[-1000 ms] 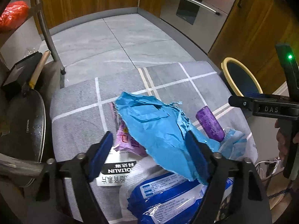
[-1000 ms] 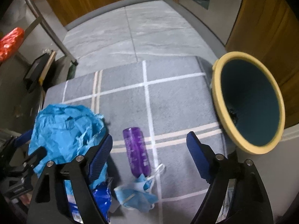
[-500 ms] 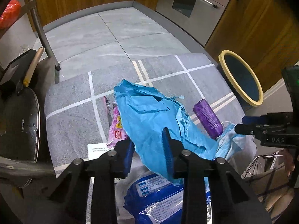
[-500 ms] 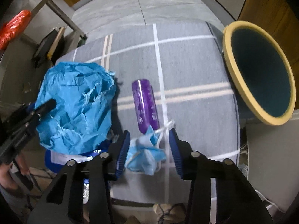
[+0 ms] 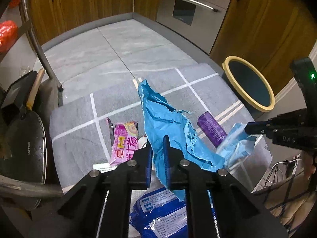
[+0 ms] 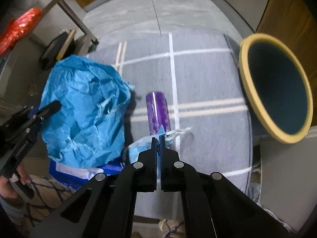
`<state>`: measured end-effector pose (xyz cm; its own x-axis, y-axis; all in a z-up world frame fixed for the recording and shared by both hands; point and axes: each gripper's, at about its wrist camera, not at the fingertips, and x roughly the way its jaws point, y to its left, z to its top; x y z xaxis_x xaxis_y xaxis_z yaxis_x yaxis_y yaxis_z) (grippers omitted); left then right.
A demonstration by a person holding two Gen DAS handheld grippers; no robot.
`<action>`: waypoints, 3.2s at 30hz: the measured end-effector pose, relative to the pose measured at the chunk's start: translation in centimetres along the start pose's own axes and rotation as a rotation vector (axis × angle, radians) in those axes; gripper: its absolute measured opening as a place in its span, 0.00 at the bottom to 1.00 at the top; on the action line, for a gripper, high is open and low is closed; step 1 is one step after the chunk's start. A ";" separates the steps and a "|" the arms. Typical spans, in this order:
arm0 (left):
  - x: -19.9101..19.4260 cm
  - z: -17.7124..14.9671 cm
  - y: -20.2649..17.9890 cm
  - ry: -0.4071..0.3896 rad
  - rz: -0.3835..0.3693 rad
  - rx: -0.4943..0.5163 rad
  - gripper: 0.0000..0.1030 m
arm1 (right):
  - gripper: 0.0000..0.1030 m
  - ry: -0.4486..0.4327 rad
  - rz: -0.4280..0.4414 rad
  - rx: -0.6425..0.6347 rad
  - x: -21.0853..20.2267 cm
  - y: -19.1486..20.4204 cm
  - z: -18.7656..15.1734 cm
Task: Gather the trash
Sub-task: 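Lift the blue paper and face mask and carry both over the bin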
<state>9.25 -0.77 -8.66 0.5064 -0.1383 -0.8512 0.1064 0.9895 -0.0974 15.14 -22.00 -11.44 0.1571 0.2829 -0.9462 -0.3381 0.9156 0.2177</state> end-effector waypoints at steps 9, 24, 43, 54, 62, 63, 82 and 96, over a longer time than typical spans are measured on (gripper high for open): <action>-2.2 0.7 -0.9 -0.096 0.010 0.051 0.07 | 0.03 -0.236 -0.033 0.018 -5.4 -1.0 1.3; -5.3 1.7 -3.3 -0.253 0.069 0.148 0.03 | 0.03 -0.397 -0.175 0.063 -8.9 -4.8 1.7; -7.6 4.7 -7.7 -0.360 -0.026 0.183 0.02 | 0.03 -0.495 -0.299 0.272 -10.9 -12.4 3.6; -2.9 10.7 -13.4 -0.311 -0.178 0.192 0.02 | 0.03 -0.481 -0.332 0.400 -10.5 -17.6 4.5; 1.2 14.1 -17.4 -0.272 -0.216 0.222 0.02 | 0.03 -0.443 -0.428 0.369 -9.2 -19.0 5.6; 1.8 14.5 -18.0 -0.265 -0.220 0.225 0.02 | 0.03 -0.439 -0.436 0.363 -9.1 -19.1 5.8; 5.8 16.5 -23.2 -0.234 -0.275 0.267 0.02 | 0.03 -0.419 -0.413 0.388 -8.2 -22.2 6.7; 11.9 15.6 -24.5 -0.121 -0.189 0.304 0.03 | 0.03 -0.356 -0.332 0.426 -6.1 -23.6 7.3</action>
<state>26.04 -27.29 -8.35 0.5489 -0.3387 -0.7642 0.4475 0.8912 -0.0736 28.94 -43.20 -9.07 0.5129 -0.0241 -0.8581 0.1676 0.9832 0.0725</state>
